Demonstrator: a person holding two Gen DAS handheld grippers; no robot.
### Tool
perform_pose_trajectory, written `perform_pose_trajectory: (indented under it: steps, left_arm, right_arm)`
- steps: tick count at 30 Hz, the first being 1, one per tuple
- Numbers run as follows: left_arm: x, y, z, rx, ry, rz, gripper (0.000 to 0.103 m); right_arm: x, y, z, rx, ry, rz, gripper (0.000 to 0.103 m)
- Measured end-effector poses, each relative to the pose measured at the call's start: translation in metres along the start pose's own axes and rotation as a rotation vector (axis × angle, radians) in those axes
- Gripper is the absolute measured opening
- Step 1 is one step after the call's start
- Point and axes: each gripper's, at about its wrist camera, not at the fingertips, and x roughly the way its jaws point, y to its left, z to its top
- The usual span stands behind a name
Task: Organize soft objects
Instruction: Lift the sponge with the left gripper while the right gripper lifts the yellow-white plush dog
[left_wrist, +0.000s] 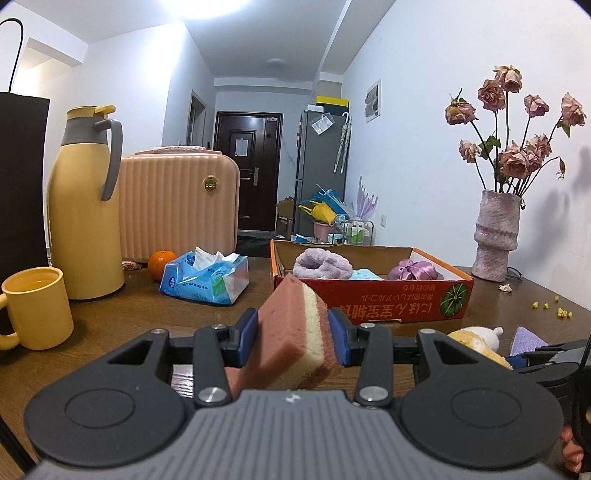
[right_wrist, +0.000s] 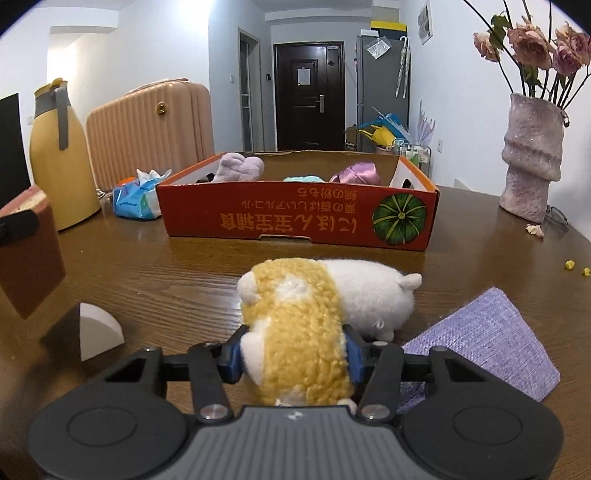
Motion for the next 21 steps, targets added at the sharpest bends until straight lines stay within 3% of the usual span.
perform_pose_trajectory:
  steps: [10, 17, 21]
  left_arm:
    - [0.001, 0.0, -0.001, 0.0, 0.0, -0.001, 0.043]
    - [0.0, 0.0, 0.0, -0.004, -0.007, 0.005, 0.043]
    - [0.001, 0.001, 0.0, -0.008, -0.005, 0.007, 0.043]
  right_arm:
    - [-0.013, -0.001, 0.0, 0.005, -0.068, 0.002, 0.048]
    - [-0.044, -0.002, 0.001, 0.004, -0.245, 0.016, 0.048]
    - [-0.054, -0.001, 0.003, -0.014, -0.303, 0.009, 0.048]
